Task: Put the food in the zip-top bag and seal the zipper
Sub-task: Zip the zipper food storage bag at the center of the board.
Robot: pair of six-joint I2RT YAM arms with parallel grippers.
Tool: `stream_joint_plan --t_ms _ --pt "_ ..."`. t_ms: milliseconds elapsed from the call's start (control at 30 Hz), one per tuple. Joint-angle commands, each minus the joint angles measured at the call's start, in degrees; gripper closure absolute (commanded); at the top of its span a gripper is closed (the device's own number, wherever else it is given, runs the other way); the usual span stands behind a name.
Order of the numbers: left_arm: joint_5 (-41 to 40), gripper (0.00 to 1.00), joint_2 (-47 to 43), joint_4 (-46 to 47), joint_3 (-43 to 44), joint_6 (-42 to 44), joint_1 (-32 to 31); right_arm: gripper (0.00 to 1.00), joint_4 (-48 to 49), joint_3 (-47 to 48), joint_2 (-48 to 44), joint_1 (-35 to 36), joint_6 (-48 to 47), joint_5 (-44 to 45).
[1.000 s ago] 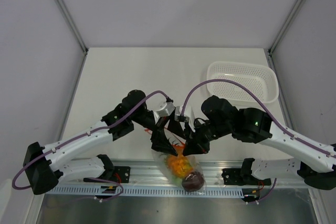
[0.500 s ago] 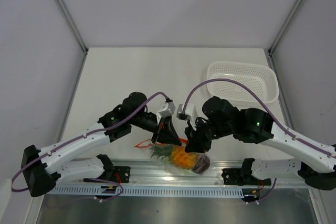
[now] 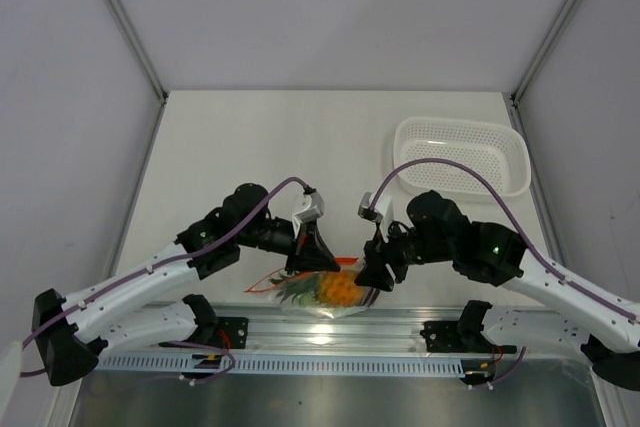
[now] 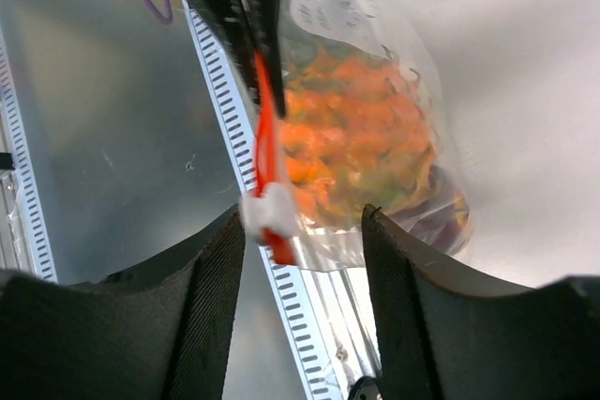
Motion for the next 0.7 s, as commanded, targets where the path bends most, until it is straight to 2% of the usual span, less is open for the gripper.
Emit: stream_joint_plan --t_ms 0,167,267,367,400,433,467,533,567,667 --pt "-0.30 0.99 -1.92 5.83 -1.70 -2.38 -0.04 0.47 10.05 -3.94 -3.13 -3.30 0.12 -6.55" --pt "-0.04 1.00 -2.45 7.15 -2.93 -3.70 -0.04 0.53 19.28 -9.13 -4.63 -9.98 1.08 -15.26" --pt "0.14 0.99 -2.71 7.94 -3.28 -4.23 0.04 0.60 22.19 -9.66 -3.93 -12.01 2.05 -19.84" --pt "0.14 0.99 -3.15 8.38 -3.46 -4.58 0.31 0.84 23.07 -9.84 -3.14 -12.71 2.23 -21.95" --pt "0.14 1.00 -3.33 8.38 -3.81 -4.67 0.48 0.95 23.42 -9.93 -3.14 -12.89 2.32 -22.22" --pt "0.14 0.99 -3.50 8.38 -3.99 -4.75 0.66 0.97 23.77 -10.36 -3.23 -13.07 2.67 -22.83" --pt "0.05 0.99 -3.68 8.38 -4.08 -4.93 0.92 0.97 24.04 -10.72 -3.31 -13.33 2.76 -23.09" --pt "0.40 0.99 -4.12 10.82 -4.95 -5.89 1.62 0.88 24.83 -11.50 -4.01 -13.77 3.28 -23.71" --pt "0.40 0.99 -4.29 11.28 -5.22 -6.24 1.89 0.77 24.83 -11.77 -4.19 -13.95 3.37 -24.15" --pt "0.67 0.99 -4.73 12.77 -6.18 -7.39 2.68 0.73 24.92 -12.65 -4.81 -14.74 3.81 -25.03"
